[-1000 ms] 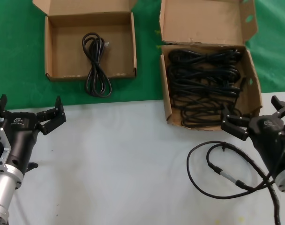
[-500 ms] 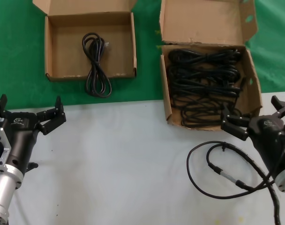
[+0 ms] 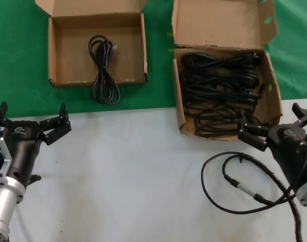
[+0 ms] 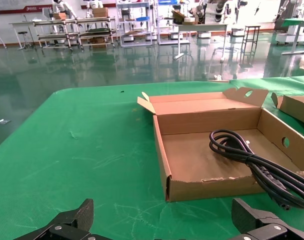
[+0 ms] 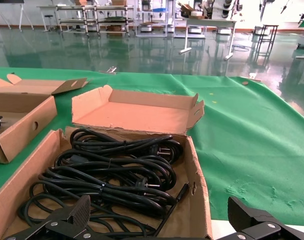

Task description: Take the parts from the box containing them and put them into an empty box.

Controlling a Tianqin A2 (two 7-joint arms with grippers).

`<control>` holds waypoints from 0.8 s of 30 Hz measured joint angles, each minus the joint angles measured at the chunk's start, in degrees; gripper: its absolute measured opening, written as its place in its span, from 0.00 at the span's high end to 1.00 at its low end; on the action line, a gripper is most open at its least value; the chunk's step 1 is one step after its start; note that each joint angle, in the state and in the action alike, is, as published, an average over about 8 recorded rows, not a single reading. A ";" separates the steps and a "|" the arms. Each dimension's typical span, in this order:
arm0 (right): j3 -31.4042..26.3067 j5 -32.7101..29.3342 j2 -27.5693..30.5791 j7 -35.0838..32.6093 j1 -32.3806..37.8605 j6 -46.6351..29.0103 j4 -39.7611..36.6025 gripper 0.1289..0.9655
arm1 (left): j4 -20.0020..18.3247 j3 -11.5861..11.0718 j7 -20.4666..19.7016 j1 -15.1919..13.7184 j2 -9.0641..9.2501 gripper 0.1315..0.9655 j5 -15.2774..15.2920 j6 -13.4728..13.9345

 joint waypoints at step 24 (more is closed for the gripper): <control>0.00 0.00 0.00 0.00 0.00 0.00 0.00 0.00 | 0.00 0.00 0.00 0.00 0.00 0.00 0.00 0.00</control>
